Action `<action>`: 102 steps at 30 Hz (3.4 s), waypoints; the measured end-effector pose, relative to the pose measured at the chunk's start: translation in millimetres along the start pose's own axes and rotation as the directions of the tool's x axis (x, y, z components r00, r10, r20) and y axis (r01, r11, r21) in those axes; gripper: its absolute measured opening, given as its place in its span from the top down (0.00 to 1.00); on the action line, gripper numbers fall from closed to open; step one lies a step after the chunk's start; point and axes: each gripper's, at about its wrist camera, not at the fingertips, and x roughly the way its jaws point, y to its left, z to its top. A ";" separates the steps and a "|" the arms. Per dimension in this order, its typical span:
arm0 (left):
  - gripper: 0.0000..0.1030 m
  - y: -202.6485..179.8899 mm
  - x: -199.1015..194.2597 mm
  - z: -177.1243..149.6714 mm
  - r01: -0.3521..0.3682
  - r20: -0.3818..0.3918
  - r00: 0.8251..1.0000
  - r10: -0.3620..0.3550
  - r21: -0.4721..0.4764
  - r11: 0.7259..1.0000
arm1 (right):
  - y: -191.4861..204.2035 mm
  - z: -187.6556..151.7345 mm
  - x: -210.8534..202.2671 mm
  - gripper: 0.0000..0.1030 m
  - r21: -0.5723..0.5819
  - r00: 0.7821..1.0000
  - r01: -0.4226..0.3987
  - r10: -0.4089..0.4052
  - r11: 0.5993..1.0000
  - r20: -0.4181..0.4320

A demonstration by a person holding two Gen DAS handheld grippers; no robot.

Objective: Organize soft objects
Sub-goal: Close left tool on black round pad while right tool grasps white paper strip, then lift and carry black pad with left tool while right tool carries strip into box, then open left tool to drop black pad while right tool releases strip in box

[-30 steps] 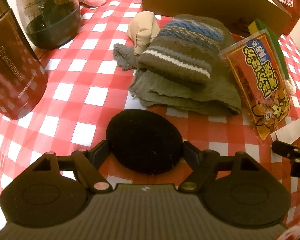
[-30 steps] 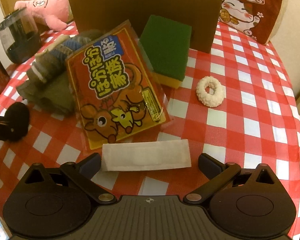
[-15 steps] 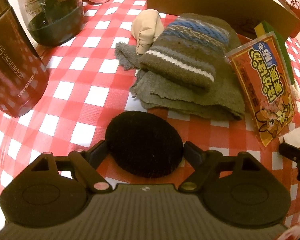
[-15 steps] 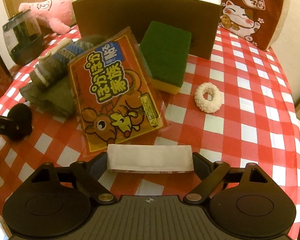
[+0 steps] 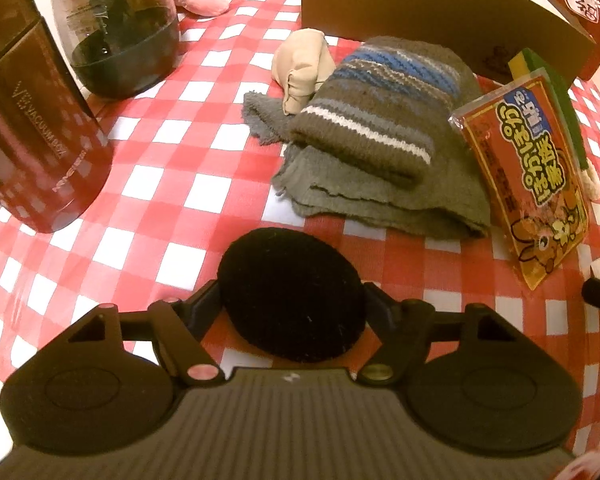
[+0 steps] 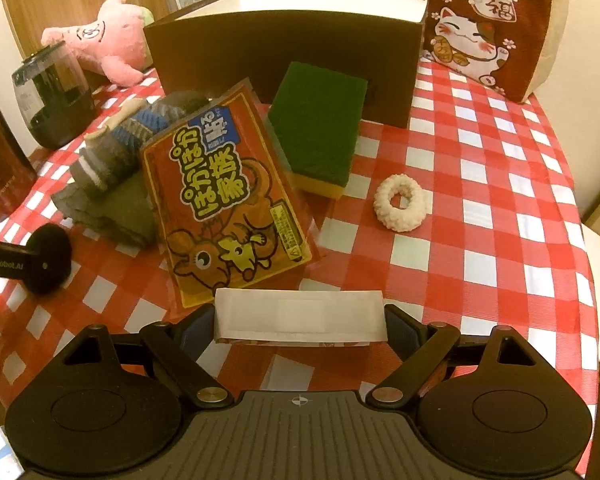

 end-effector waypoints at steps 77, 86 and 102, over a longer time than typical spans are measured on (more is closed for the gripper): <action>0.24 -92.6 29.6 329.2 0.201 0.145 0.949 -0.279 0.402 0.893 | -44.0 279.6 59.9 0.15 0.177 0.972 0.042 -0.081 0.983 0.222; 0.24 -88.8 33.0 334.2 0.248 0.113 0.942 -0.317 0.403 0.881 | -47.3 281.7 62.6 0.15 0.193 0.973 0.040 -0.082 0.980 0.217; 0.24 -82.0 39.2 338.0 0.288 0.086 0.935 -0.345 0.388 0.876 | -48.6 280.7 66.5 0.02 0.205 0.974 0.006 -0.052 0.979 0.221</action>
